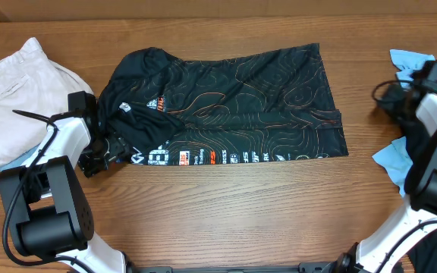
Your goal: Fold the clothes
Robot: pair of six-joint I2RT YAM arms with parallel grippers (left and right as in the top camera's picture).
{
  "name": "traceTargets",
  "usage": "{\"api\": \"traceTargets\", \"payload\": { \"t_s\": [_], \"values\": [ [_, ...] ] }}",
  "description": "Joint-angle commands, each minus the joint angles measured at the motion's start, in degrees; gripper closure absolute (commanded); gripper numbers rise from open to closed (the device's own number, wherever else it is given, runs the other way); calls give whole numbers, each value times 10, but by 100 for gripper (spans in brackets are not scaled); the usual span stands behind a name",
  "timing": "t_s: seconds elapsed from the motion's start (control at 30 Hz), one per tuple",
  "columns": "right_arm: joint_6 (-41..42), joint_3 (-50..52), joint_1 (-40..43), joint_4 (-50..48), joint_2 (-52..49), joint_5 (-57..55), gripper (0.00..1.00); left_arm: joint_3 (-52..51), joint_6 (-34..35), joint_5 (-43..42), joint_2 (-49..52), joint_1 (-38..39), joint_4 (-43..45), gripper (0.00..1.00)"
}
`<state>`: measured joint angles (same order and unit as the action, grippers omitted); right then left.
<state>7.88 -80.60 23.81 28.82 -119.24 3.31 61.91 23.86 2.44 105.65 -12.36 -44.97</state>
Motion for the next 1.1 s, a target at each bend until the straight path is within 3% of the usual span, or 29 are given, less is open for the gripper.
{"api": "traceTargets", "payload": {
  "t_s": [0.0, 0.1, 0.23, 0.67, 0.73, 0.9, 1.0, 1.07],
  "values": [
    [-7, -23, -54, 70, 82, 56, 34, -26, 5, 9, 48, 8, 13, 21],
    [16, -22, -93, 223, 97, 58, 33, -26, -3, 9, 48, 8, 10, 20],
    [16, 9, -114, 296, 96, 53, 32, -26, -12, 9, 48, 8, 11, 18],
    [22, 106, -114, 297, 96, 51, 33, -26, -16, 9, 48, 8, 13, 18],
    [22, 114, -114, 289, 96, 51, 38, -26, -16, 9, 48, 8, 11, 18],
    [22, 121, -114, 267, 95, 51, 62, -26, -16, 9, 48, 8, 7, 18],
    [22, 121, -114, 250, 95, 47, 65, -26, -16, 9, 48, 8, 6, 18],
    [22, 121, -114, 249, 95, 44, 84, -26, -16, 9, 48, 8, 4, 18]
  ]
}}
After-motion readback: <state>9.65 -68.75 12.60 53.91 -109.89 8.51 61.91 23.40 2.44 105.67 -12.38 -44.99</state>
